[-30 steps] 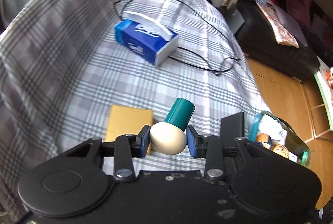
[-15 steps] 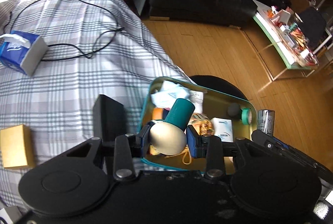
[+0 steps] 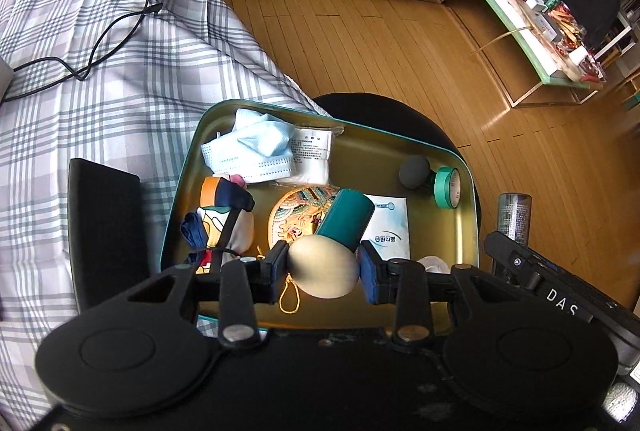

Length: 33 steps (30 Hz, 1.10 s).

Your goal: Organize soft objects

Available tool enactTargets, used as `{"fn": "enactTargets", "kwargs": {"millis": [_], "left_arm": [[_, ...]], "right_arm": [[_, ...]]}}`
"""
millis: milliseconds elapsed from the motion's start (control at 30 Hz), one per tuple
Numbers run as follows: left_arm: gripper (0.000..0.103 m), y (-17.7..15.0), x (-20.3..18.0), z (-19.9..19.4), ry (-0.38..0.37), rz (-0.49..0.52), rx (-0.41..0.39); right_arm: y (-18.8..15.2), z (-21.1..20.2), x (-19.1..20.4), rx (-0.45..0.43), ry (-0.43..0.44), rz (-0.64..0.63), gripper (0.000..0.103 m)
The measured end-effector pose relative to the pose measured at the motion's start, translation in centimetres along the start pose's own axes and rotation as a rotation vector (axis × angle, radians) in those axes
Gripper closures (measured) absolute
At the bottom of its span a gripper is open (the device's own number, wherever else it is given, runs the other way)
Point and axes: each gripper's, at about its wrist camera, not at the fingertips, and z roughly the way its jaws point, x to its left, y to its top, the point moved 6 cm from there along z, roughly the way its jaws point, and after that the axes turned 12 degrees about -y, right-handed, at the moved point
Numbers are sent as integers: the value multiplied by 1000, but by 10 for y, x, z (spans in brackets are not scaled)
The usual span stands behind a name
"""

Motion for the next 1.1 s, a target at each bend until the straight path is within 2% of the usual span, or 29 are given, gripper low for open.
{"fn": "enactTargets", "kwargs": {"millis": [167, 300, 367, 500, 667, 1100], "left_arm": [[68, -2, 3, 3, 34, -1, 2], [43, -2, 1, 2, 62, 18, -19], [42, -2, -1, 1, 77, 30, -27], [32, -5, -2, -1, 87, 40, -36], [26, -13, -3, -7, 115, 58, -58], [12, -37, 3, -49, 171, 61, -154]], "right_arm": [[0, 4, 1, -1, -17, -33, 74], [2, 4, 4, -9, -19, -51, 72], [3, 6, 5, -9, -16, -50, 67], [3, 5, 6, -17, -31, -57, 61], [2, 0, 6, -23, -29, -64, 61], [-12, -34, 20, -89, -96, -147, 61]]}}
